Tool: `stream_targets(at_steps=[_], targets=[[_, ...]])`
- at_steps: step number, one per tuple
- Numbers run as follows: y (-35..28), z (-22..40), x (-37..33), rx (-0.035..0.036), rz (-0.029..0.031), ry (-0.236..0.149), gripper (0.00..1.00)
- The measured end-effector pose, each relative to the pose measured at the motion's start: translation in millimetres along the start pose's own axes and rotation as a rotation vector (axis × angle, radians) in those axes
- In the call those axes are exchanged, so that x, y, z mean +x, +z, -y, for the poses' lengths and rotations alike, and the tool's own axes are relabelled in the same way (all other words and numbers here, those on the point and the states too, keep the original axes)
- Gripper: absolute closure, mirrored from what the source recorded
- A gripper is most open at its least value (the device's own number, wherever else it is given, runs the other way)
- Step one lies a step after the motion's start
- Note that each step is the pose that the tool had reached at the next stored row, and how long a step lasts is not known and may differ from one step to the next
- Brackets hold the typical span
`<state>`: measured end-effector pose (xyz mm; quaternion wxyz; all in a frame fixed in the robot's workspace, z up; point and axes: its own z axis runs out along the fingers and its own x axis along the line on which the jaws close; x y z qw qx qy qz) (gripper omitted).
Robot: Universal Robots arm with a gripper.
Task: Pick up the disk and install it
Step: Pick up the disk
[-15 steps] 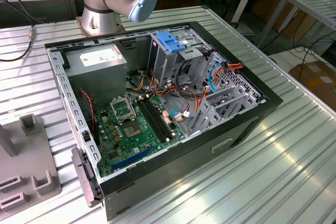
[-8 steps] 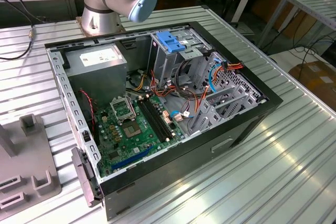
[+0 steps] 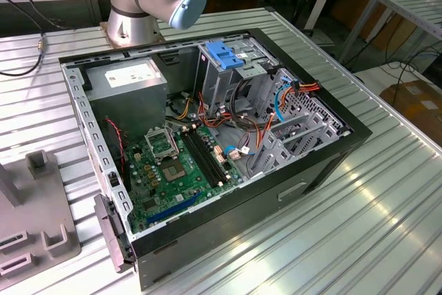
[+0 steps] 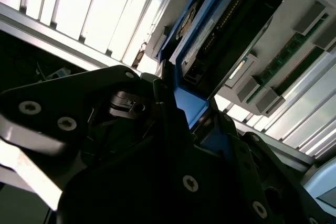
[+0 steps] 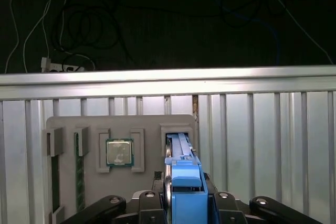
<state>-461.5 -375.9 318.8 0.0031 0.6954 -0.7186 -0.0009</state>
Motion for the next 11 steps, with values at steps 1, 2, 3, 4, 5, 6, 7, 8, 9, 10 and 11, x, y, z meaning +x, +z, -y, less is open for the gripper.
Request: stream_targets(at_steps=[1, 2, 3, 4, 5, 6, 7, 8, 9, 10, 11], targets=[[-0.9, 0.0, 0.0, -0.0001, -0.0001, 0.0, 0.63], [-1.4, 0.0, 0.0, 0.0, 0.0, 0.0, 0.63], [-2.3, 0.0, 0.0, -0.0001, -0.0001, 0.0, 0.63], [-3.0, 0.0, 0.0, -0.0001, -0.0001, 0.0, 0.63], [-4.4, 0.0, 0.0, -0.0001, 0.0, 0.0, 0.63], [-5.2, 0.0, 0.0, -0.0001, -0.0001, 0.0, 0.63], [-6.0, 0.0, 0.0, 0.0, 0.0, 0.0, 0.63], [-6.9, 0.0, 0.0, -0.0001, -0.0001, 0.0, 0.63], [-7.5, 0.0, 0.0, 0.0, 0.0, 0.0, 0.63], [-8.2, 0.0, 0.0, 0.0001, 0.0, 0.0, 0.63], [-8.9, 0.0, 0.0, 0.0, 0.0, 0.0, 0.63]])
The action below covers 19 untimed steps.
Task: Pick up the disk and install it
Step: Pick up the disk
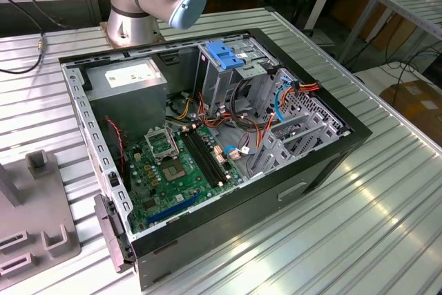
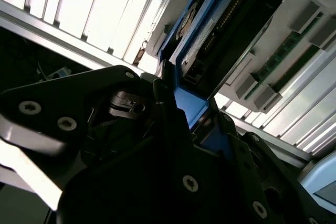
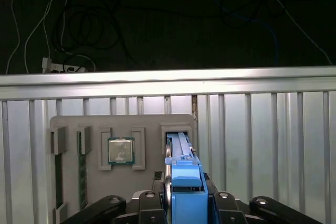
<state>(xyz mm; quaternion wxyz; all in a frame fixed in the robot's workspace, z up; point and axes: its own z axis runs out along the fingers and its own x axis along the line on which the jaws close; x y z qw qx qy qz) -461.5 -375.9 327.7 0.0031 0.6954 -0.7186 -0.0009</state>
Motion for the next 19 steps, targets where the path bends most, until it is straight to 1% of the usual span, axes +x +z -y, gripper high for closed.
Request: stream_targets(at_steps=[11, 14, 19], targets=[[-7.1, 0.0, 0.0, 0.0, 0.0, 0.0, 0.63], [-10.4, 0.0, 0.0, -0.0001, 0.0, 0.0, 0.63], [-12.4, -0.1, 0.0, 0.0, 0.0, 0.0, 0.63]])
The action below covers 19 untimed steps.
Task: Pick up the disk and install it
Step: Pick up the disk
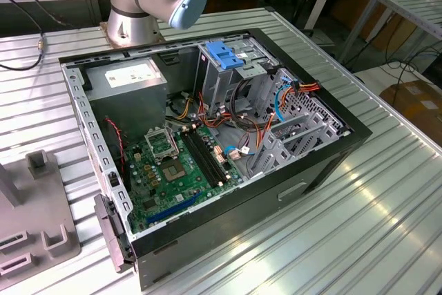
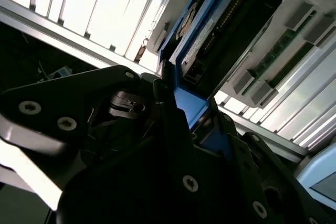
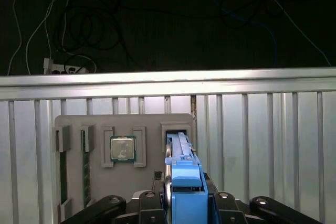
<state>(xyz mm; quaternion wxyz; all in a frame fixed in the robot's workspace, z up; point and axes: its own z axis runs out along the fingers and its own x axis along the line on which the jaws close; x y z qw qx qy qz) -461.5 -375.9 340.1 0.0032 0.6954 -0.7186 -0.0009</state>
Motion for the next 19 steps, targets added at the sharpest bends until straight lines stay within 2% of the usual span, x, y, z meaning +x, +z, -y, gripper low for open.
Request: stream_targets(at_steps=[19], targets=[[-10.5, 0.0, 0.0, 0.0, 0.0, 0.0, 0.63]])
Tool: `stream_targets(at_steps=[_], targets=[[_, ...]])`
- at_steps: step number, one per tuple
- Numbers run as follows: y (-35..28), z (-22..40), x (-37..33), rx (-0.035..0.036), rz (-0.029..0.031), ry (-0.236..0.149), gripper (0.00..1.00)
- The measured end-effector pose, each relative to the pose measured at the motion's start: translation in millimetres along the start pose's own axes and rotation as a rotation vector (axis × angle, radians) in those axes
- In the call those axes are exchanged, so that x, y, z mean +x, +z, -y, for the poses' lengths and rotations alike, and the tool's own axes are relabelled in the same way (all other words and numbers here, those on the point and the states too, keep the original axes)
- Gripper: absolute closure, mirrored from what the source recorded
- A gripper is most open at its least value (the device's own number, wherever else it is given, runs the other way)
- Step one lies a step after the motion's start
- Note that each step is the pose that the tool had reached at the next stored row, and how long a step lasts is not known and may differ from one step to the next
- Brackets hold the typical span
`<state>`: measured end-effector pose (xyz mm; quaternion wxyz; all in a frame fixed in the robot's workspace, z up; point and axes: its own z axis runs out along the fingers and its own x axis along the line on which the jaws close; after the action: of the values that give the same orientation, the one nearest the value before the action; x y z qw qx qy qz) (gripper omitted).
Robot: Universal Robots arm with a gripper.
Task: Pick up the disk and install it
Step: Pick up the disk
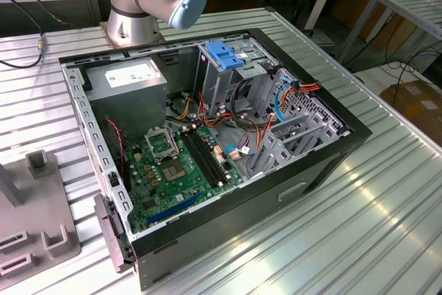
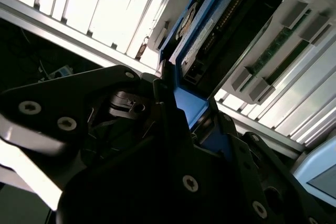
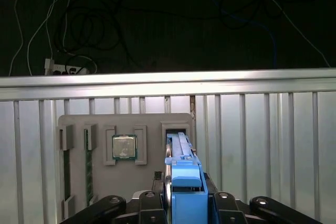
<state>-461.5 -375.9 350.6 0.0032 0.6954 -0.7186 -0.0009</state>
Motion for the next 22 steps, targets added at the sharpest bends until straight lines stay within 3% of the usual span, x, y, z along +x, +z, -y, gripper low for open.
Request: stream_targets(at_steps=[22], targets=[[-11.5, -0.1, 0.0, 0.0, 0.0, 0.0, 0.63]])
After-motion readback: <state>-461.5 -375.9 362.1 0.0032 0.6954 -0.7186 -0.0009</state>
